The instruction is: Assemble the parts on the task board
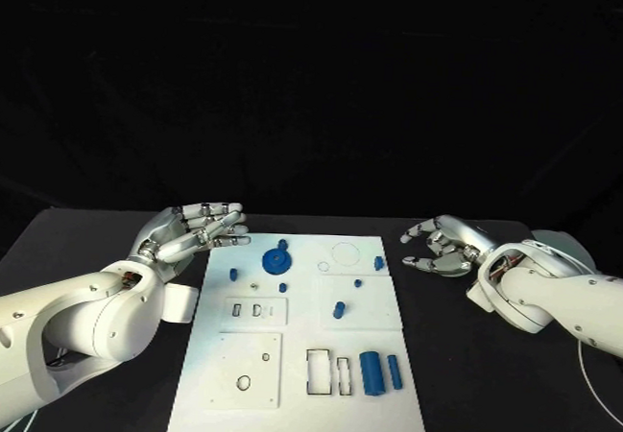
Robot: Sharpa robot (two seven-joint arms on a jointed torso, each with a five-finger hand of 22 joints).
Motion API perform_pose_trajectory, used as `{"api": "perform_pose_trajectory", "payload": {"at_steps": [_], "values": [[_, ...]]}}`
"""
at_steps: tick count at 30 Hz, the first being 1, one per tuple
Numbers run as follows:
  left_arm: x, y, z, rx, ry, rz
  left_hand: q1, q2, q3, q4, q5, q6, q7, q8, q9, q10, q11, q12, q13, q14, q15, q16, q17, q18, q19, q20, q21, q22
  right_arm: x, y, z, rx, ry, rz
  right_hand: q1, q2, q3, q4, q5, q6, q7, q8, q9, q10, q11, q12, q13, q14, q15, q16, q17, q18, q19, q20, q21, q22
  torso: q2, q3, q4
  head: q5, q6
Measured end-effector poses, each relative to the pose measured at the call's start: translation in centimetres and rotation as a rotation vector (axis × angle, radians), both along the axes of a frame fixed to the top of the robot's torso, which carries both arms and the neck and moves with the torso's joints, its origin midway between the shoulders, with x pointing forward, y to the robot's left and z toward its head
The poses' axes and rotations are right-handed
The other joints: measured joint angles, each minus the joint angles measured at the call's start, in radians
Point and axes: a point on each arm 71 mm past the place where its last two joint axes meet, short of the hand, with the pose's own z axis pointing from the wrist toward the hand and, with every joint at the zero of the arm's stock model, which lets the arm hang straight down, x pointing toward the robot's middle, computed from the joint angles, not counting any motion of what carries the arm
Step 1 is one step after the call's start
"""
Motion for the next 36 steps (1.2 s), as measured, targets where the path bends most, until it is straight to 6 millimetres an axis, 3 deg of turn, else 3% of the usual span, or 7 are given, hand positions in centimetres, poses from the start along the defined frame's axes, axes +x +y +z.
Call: {"api": "perform_pose_trajectory", "payload": {"at_steps": [16, 26, 36], "values": [[0.1, 0.1, -0.1, 0.002, 0.000, 0.004, 0.000, 0.000, 0.000, 0.000, 0.000, 0.000, 0.000, 0.000, 0.000, 0.000, 0.000, 0.000, 0.000, 0.000, 0.000, 0.000, 0.000, 0.000, 0.000, 0.000, 0.000, 0.000, 0.5, 2.6, -2.3, 0.010, 0.035, 0.039, 0.000, 0.000, 0.000, 0.000, 0.000, 0.010, 0.001, 0.000, 0.004, 0.000, 0.000, 0.012, 0.001, 0.000, 0.000, 0.000, 0.000, 0.000, 0.004, 0.004, 0.000, 0.000, 0.003, 0.0039, 0.0037, 0.005, -0.012], [0.1, 0.2, -0.1, 0.002, 0.001, 0.005, 0.000, 0.000, 0.000, 0.000, 0.000, 0.000, 0.000, 0.000, -0.001, 0.000, 0.000, 0.000, 0.000, 0.000, 0.000, 0.000, 0.001, 0.000, 0.000, 0.000, 0.000, -0.002, 0.9, 3.2, -2.5, 0.021, 0.034, 0.043, 0.002, 0.014, 0.007, 0.002, 0.004, 0.021, -0.003, 0.005, 0.007, 0.000, 0.000, 0.016, 0.001, 0.000, 0.000, 0.000, 0.000, 0.000, 0.004, 0.004, 0.000, 0.000, 0.002, 0.0034, 0.0035, 0.009, -0.022], [0.2, 0.3, -0.1, 0.003, 0.000, 0.008, 0.000, 0.000, 0.000, 0.000, 0.000, 0.000, 0.000, 0.000, -0.001, 0.000, 0.000, -0.004, 0.000, 0.002, 0.002, 0.000, 0.001, 0.000, 0.004, -0.004, 0.000, -0.001, 1.1, 3.9, -2.6, 0.033, 0.031, 0.049, 0.001, 0.023, 0.017, 0.006, 0.014, 0.036, -0.003, 0.005, 0.010, 0.000, 0.000, 0.019, 0.001, 0.000, 0.000, 0.000, 0.000, 0.000, 0.004, 0.004, 0.000, 0.000, 0.002, 0.0027, 0.0041, 0.012, -0.023]]}}
